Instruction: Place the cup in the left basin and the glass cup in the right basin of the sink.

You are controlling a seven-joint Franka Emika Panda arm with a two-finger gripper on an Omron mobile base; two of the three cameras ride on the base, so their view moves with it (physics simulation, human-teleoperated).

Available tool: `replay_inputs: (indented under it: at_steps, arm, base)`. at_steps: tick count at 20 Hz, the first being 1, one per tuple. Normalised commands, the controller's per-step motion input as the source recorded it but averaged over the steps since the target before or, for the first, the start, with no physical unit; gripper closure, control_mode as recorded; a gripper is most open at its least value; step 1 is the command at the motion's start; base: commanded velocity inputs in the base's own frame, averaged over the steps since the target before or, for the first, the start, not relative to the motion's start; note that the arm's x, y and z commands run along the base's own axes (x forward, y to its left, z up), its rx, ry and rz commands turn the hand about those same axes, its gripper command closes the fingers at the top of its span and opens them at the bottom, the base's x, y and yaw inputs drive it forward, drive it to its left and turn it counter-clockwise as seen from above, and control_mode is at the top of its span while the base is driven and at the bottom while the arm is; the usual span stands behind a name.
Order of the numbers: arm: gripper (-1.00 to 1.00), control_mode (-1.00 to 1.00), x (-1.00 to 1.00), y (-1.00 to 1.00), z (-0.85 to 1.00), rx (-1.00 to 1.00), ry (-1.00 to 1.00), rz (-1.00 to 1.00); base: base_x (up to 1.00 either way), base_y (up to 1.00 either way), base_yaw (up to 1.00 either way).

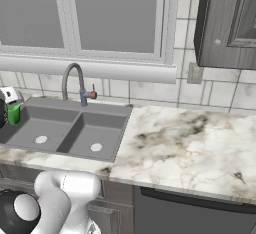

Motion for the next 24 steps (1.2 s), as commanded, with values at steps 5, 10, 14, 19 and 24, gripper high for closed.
replay_inputs:
  at_steps: [5, 10, 14, 19, 24]
  arm:
    - [1.0, -1.0, 0.34, 0.26, -0.31, -0.08, 0.14, 0.06]
    - [1.0, -1.0, 0.36, 0.2, -0.29, -0.01, 0.09, 0.08]
    - [1.0, -1.0, 0.28, 0.12, -0.35, 0.0, 0.01, 0.12]
    - [1.0, -1.0, 0.24, 0.15, -0.38, -0.02, 0.0, 0.1]
    - [1.0, -1.0, 0.3, 0.2, -0.34, -0.08, 0.0, 0.05]
  base:
    - [0.0, 0.0, 0.0]
    - [0.0, 0.0, 0.0]
    - [0.0, 0.0, 0.0]
    - [0.0, 0.0, 0.0]
    - [0.0, 0.0, 0.0]
